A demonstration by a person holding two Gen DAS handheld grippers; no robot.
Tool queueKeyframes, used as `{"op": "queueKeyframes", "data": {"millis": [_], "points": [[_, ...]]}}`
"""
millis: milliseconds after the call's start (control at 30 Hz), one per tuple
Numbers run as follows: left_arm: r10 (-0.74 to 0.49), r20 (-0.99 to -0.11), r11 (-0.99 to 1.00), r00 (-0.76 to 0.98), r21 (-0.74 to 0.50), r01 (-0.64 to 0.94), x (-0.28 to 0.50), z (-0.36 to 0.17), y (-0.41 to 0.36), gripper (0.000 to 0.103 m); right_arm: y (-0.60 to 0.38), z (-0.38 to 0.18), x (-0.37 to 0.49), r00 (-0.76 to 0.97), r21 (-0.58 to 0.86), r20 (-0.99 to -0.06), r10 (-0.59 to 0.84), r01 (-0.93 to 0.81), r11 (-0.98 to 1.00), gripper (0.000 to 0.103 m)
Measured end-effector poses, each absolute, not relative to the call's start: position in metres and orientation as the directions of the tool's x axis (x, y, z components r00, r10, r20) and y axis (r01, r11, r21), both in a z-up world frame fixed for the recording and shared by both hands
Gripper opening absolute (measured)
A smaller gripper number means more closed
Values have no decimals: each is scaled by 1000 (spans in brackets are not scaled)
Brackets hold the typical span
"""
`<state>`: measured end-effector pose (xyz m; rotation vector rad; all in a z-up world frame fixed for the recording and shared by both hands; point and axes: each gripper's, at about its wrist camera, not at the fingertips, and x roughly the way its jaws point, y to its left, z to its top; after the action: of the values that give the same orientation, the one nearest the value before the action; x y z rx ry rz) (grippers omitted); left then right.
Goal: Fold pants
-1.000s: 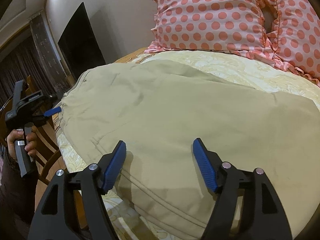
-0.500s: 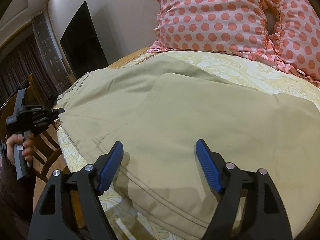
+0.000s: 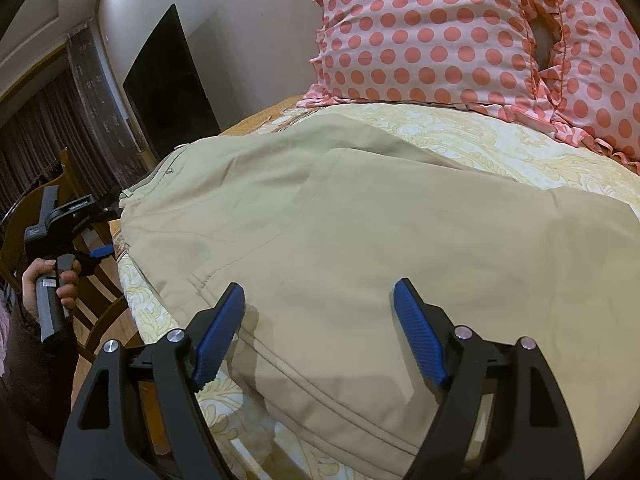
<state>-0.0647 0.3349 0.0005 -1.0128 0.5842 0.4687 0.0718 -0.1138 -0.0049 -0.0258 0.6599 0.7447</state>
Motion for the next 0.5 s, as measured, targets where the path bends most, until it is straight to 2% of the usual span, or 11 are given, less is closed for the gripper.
{"op": "queueKeyframes", "data": {"millis": [67, 133, 200, 333, 400, 500], "points": [[111, -626, 465, 772, -654, -597, -69, 9, 332, 62, -113, -5, 71, 546, 201, -564, 620, -638, 743, 79], [109, -606, 485, 788, -660, -574, -70, 18, 330, 67, -113, -5, 72, 543, 206, -563, 624, -639, 741, 79], [97, -570, 493, 816, -684, -537, -69, 22, 330, 67, -112, -5, 72, 543, 204, -563, 623, -639, 742, 80], [45, -587, 511, 809, -682, -523, -50, 21, 333, 68, -112, -6, 72, 541, 207, -562, 626, -640, 740, 80], [31, -576, 504, 817, -697, -511, -45, 21, 337, 71, -112, -5, 72, 541, 206, -562, 626, -641, 739, 80], [-22, -552, 483, 834, -736, -474, -36, 19, 345, 83, -113, -6, 72, 541, 209, -560, 627, -640, 739, 81]]}}
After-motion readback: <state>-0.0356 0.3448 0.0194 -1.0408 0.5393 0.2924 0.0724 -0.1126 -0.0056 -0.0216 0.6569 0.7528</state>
